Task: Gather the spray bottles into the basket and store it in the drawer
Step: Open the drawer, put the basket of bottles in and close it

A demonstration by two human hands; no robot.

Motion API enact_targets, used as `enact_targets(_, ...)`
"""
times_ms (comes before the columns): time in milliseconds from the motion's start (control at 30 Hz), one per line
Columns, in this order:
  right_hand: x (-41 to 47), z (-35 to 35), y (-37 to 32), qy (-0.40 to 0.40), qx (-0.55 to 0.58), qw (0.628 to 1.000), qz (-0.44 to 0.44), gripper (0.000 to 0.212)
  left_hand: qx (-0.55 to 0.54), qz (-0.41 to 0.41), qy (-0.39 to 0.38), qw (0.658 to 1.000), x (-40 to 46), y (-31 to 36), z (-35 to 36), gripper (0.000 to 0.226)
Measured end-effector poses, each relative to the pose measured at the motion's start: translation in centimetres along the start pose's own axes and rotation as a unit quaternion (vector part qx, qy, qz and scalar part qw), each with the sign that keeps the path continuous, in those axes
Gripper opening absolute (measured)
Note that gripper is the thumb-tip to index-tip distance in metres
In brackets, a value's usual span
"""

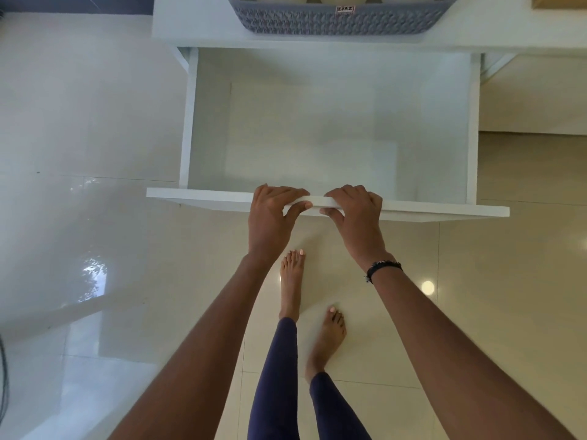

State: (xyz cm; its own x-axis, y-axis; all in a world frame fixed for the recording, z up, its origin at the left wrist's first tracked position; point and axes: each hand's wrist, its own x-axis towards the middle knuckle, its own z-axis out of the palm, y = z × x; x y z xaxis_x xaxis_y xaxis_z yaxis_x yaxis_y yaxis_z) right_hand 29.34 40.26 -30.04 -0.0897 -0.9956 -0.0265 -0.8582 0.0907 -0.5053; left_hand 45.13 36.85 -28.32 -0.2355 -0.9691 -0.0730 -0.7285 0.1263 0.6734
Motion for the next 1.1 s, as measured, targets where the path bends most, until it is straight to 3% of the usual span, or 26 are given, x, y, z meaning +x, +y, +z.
enact_targets(500,-1.9,-0.1,-0.3,-0.050,-0.008,0.999,0.011,0.024,0.006,-0.016,-0.030,0.999,-1.5,0.5,-0.6,0.018)
enact_targets(667,-0.8,-2.8,-0.4,-0.130,0.122,0.982,0.056,0.045,-0.073,-0.092,-0.076,0.990,-0.1,1.6,-2.1,0.021)
enact_targets(733,0.4,-4.5,-0.1,-0.087,0.180,0.974,0.102,0.043,-0.120,-0.122,-0.063,0.983,1.4,2.1,-3.3,0.020)
enact_targets(967,10.5,-12.0,2.3,0.178,0.222,0.936,0.208,0.030,-0.181,-0.180,0.104,0.961,11.5,3.2,-8.6,0.022)
enact_targets(1100,18.2,-15.6,3.9,0.239,0.200,0.922,0.229,0.032,-0.199,-0.203,0.156,0.946,18.8,4.0,-11.4,0.030)
